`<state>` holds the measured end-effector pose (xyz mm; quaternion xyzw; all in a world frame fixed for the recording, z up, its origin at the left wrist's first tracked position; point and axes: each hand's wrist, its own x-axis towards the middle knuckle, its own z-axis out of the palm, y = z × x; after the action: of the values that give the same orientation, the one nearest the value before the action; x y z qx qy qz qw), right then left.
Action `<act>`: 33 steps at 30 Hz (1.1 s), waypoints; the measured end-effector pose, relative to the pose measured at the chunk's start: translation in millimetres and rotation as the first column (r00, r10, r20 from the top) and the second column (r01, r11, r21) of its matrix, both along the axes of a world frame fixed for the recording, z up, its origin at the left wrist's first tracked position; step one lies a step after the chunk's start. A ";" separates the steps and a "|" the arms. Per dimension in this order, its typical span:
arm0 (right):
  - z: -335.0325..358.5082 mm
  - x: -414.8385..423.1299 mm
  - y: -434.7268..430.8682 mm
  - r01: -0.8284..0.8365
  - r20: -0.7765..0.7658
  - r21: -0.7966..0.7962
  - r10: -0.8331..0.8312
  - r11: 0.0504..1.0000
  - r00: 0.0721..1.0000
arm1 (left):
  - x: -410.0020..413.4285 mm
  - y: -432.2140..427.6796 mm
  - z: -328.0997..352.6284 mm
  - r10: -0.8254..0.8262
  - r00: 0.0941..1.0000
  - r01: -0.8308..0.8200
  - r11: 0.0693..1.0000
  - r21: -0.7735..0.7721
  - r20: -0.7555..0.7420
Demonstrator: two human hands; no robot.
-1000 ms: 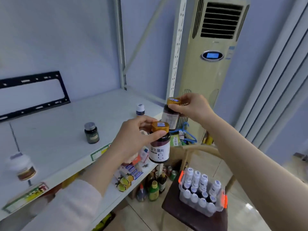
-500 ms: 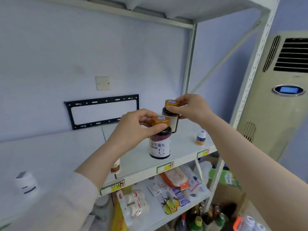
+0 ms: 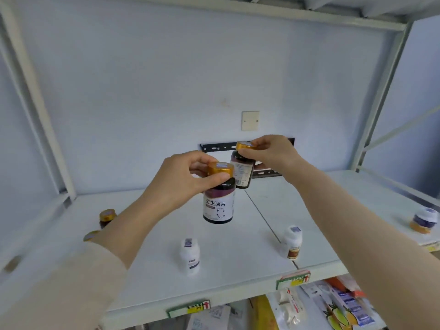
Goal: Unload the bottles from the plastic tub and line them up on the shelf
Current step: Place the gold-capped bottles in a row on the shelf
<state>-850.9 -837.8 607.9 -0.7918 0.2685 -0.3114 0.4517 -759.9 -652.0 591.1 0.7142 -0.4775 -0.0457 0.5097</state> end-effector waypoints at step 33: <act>-118.4 369.8 62.7 -0.216 -0.150 0.097 0.228 0.972 0.962 | 345.0 65.8 -95.3 0.238 0.968 -0.226 0.965 0.135 -0.081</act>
<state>-481.1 -775.1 489.5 -0.8206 0.2256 -0.1834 0.4921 -414.9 -586.1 495.8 0.7926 -0.3614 -0.0499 0.4886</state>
